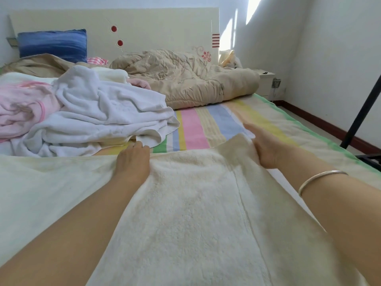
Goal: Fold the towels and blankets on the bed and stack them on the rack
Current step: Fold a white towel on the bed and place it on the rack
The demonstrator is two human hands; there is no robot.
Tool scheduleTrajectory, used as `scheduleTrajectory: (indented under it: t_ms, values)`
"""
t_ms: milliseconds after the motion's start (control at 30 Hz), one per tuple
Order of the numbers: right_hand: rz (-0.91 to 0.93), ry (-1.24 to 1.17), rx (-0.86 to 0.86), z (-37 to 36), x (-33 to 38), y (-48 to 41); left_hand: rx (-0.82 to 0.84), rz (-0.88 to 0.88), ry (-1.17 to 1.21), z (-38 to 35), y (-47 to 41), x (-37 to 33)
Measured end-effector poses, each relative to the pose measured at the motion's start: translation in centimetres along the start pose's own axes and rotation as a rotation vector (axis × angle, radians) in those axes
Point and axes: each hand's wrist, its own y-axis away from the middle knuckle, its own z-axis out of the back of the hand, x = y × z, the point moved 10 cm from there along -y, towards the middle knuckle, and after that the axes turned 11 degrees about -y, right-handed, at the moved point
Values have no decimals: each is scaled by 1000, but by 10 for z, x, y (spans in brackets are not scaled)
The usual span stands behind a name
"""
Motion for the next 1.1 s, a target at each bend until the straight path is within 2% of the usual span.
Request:
scheduleTrajectory:
  t_ms: [67, 233, 333, 500, 567, 633, 733, 800, 933, 1100]
  values:
    - [-8, -65, 75, -9, 0, 5, 14, 9, 0, -1, -1, 3]
    - [54, -97, -31, -5, 6, 7, 42, 47, -51, 6, -11, 11]
    - [29, -66, 8, -1, 8, 9, 51, 81, -47, 9, -19, 21]
    - [3, 6, -30, 13, 5, 0, 24, -69, -187, -7, 2, -6]
    - [2, 139, -50, 13, 5, -5, -4, -113, -251, -8, 1, -15]
    - [48, 372, -204, 28, 11, -11, -16, -110, -295, -7, 2, -18]
    - [290, 829, -511, 41, 43, -4, -25, 15, -338, -6, 11, -10]
    - [403, 987, -555, 33, 53, 1, -44, 101, -342, -3, 12, -3]
    - [408, 1057, -440, 25, 45, -7, -41, 186, -320, -3, 12, 5]
    - [232, 866, -272, 38, 25, -15, -20, 186, -305, -9, 13, 8]
